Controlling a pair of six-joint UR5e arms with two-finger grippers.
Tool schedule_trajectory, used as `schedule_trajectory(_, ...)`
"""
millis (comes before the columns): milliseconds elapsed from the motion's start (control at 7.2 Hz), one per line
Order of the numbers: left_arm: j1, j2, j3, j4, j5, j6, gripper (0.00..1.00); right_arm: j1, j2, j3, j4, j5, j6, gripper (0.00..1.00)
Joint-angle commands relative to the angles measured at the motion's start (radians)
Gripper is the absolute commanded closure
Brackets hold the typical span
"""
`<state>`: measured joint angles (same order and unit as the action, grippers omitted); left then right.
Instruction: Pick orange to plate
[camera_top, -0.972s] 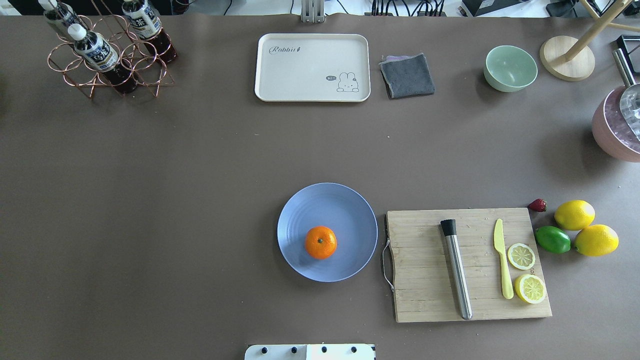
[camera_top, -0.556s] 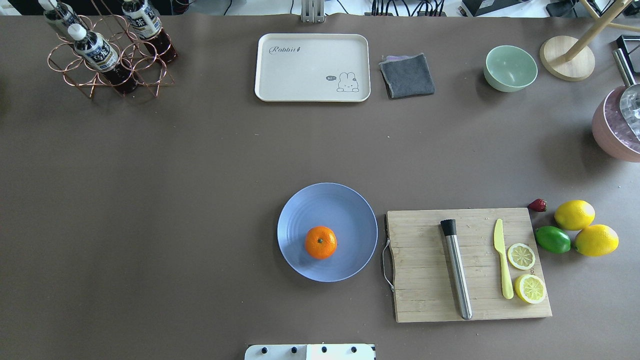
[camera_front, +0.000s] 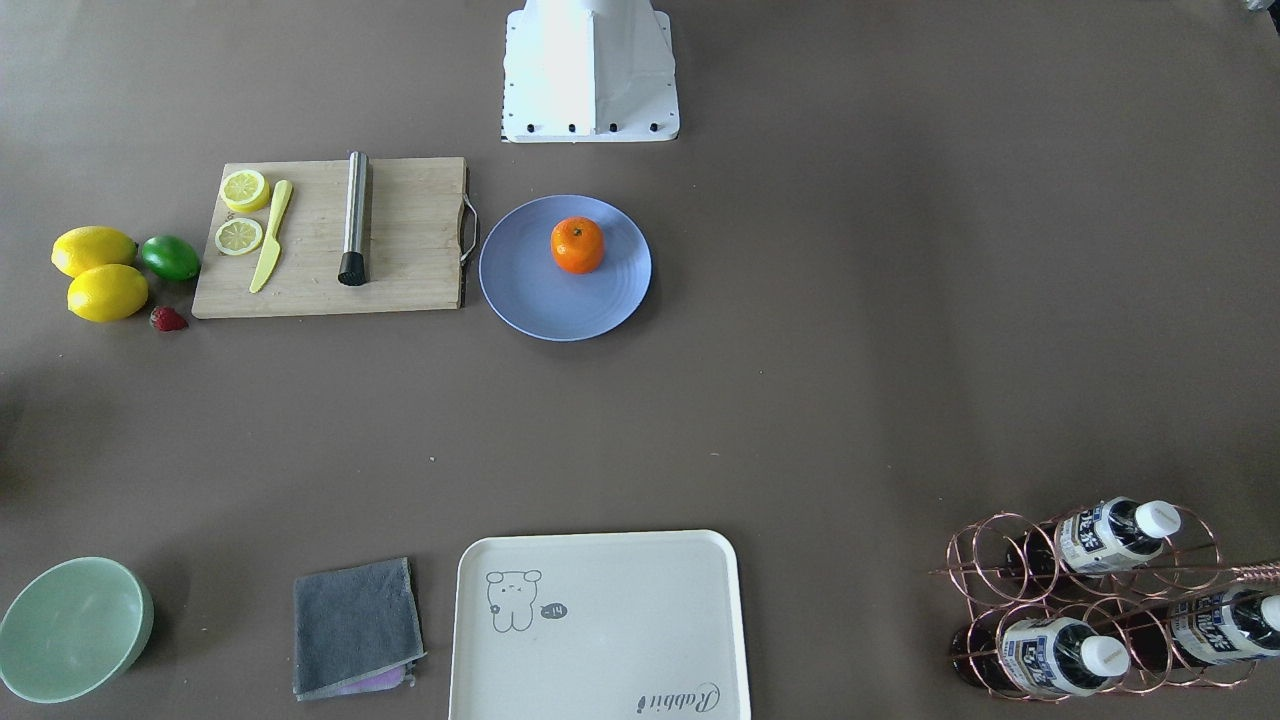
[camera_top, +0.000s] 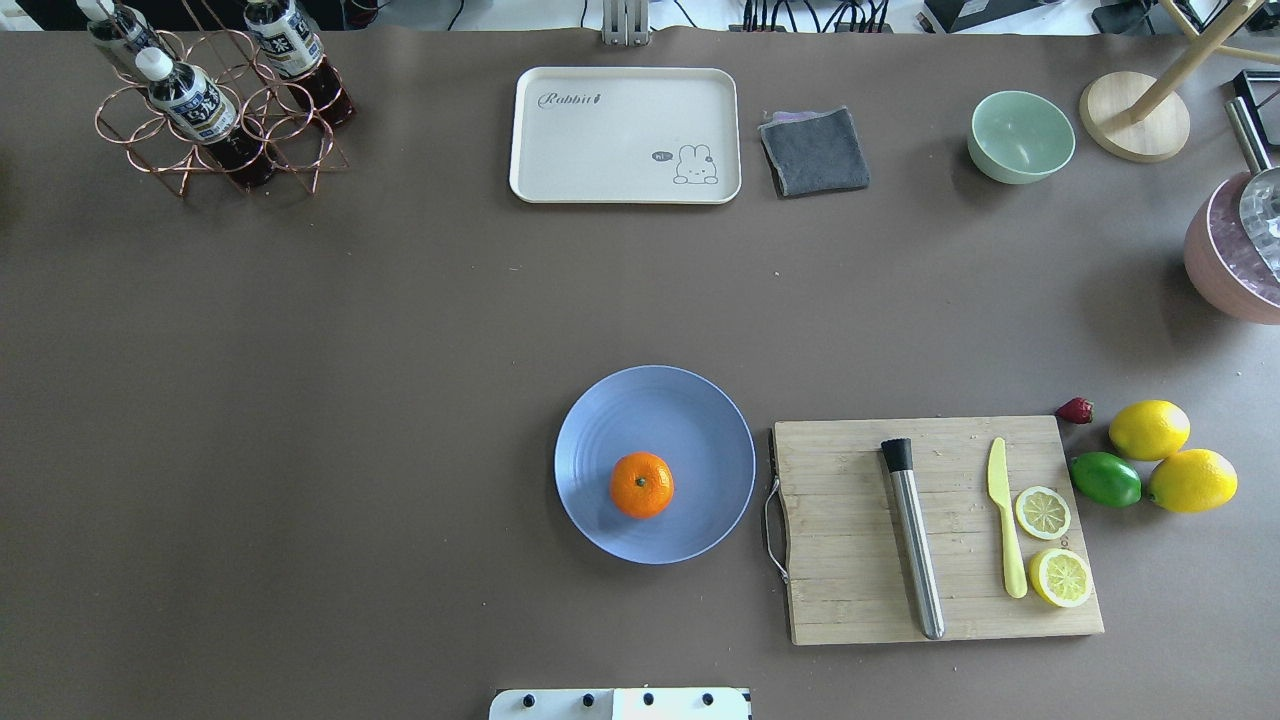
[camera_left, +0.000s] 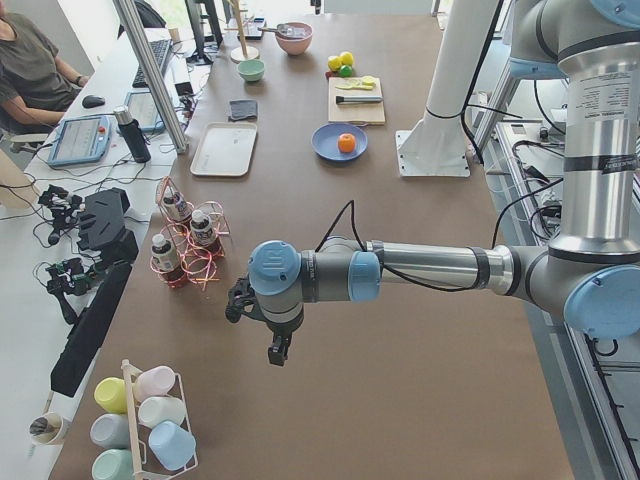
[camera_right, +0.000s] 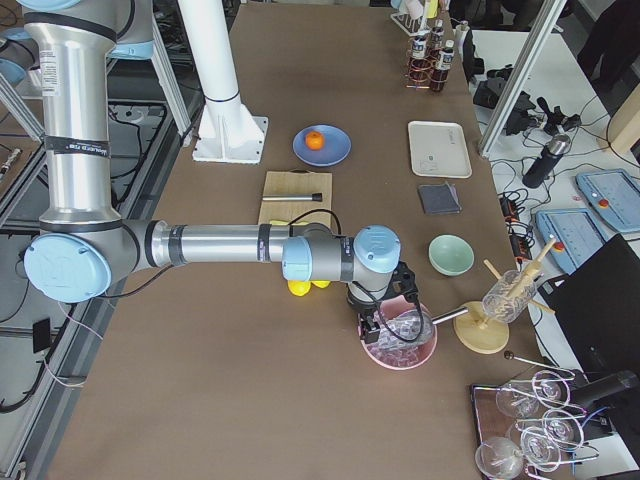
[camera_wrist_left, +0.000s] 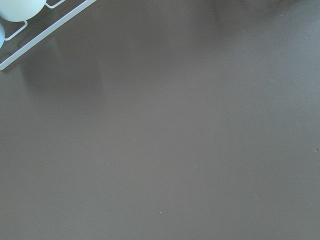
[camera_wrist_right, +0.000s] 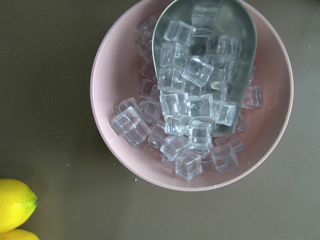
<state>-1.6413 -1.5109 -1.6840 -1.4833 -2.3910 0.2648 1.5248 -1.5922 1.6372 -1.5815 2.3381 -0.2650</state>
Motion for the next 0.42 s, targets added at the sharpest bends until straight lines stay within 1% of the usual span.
schedule_trajectory(0,0.0,0.0,-0.003,0.0,-0.001,-0.001,0.02,0.0,0.0,0.001,0.0,0.006,0.001,0.0)
schedule_trajectory(278,0.0,-0.014,-0.011,0.0,-0.004,0.001,0.02,0.0,0.0,0.003,0.002,0.006,0.004,0.0)
